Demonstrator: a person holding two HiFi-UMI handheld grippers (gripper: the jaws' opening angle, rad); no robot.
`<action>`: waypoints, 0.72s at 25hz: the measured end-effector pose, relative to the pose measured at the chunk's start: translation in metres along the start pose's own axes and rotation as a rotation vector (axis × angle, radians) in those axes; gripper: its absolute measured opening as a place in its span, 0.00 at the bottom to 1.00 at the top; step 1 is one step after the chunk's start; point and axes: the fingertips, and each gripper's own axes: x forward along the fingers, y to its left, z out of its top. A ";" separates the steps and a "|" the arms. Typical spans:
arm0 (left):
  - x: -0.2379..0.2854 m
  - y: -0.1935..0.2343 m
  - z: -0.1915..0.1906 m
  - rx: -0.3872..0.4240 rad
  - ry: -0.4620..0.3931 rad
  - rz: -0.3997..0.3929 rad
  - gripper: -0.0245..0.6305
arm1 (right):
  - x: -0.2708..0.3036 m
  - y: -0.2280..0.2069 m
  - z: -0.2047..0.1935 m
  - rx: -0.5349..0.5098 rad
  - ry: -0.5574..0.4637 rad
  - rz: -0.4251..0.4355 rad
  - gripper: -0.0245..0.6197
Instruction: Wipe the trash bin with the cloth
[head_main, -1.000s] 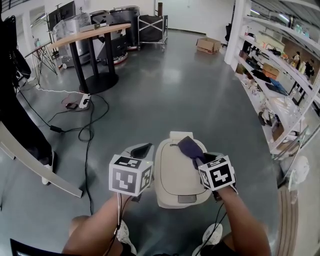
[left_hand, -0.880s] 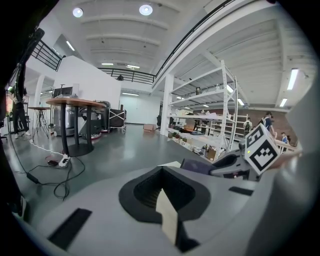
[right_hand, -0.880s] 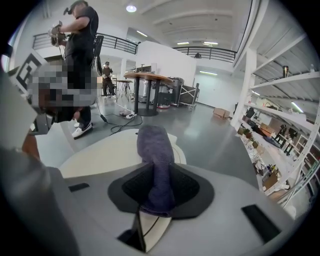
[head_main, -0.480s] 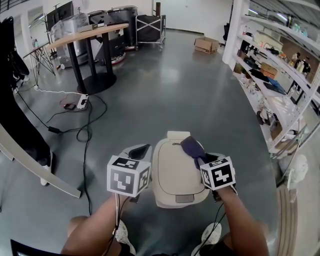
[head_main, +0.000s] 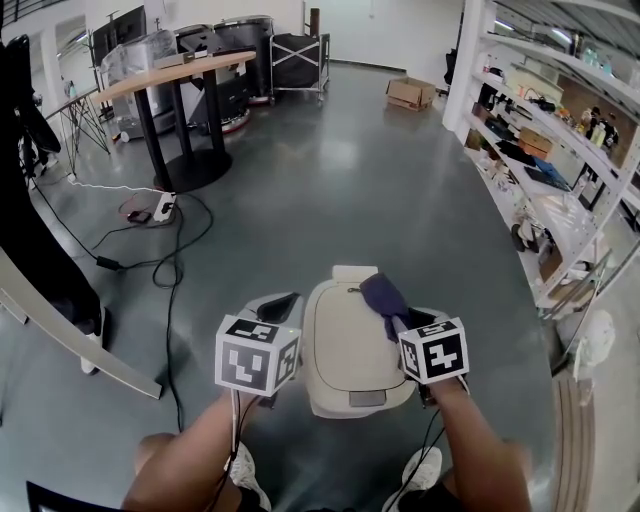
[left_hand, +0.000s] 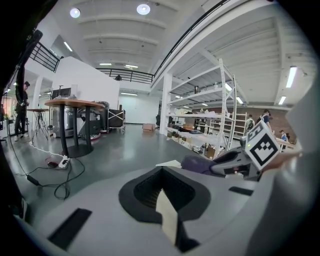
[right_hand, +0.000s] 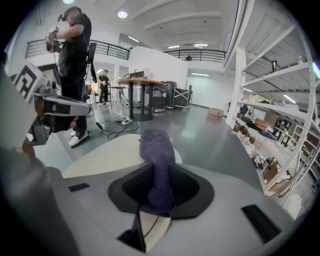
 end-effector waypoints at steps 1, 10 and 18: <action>-0.001 0.000 0.001 -0.001 -0.002 0.000 0.03 | -0.003 0.008 0.005 -0.003 -0.017 0.015 0.19; -0.010 0.004 0.001 0.002 -0.008 0.014 0.03 | -0.015 0.093 0.028 -0.113 -0.062 0.164 0.19; -0.027 0.004 0.005 -0.001 -0.017 0.022 0.03 | -0.010 0.142 0.026 -0.254 -0.020 0.203 0.19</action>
